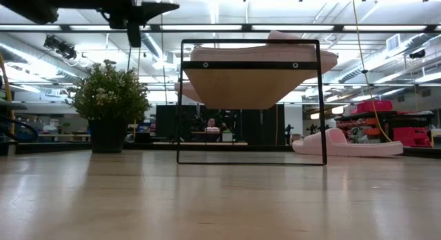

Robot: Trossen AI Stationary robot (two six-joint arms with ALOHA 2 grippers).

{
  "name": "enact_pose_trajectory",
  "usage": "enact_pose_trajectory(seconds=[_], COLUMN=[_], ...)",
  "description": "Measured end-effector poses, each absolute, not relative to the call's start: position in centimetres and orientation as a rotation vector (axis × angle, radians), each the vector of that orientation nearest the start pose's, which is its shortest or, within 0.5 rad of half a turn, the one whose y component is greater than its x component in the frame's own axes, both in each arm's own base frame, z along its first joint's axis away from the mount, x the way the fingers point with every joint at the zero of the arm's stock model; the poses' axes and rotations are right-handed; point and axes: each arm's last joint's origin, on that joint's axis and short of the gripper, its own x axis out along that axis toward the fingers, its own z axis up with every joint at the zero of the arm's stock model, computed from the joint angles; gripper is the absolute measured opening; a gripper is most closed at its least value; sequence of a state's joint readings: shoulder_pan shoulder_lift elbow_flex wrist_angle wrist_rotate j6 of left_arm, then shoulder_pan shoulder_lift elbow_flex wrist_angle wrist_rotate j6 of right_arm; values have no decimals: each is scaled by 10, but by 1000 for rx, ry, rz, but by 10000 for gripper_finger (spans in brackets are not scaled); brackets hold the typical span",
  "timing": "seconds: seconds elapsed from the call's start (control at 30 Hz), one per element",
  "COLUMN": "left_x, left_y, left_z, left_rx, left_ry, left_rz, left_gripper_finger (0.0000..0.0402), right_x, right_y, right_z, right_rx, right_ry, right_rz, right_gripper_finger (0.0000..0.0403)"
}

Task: Pick and place slides into the shelf
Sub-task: Put the pink slide on the shelf

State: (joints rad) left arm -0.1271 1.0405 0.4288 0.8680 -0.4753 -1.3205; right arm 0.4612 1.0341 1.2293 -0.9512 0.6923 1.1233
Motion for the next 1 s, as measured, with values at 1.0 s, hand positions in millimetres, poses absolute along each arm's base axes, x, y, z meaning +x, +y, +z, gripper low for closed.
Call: enact_pose_trajectory(seconds=[1.0], left_x=[171], left_y=[19], left_z=[255], left_rx=[-1269], left_ry=[-453], left_rz=[15], left_gripper_finger=[181], right_x=[186], right_y=[-163], right_z=[331], right_rx=[1035], right_ry=[576], right_rz=[-939], right_gripper_finger=[187])
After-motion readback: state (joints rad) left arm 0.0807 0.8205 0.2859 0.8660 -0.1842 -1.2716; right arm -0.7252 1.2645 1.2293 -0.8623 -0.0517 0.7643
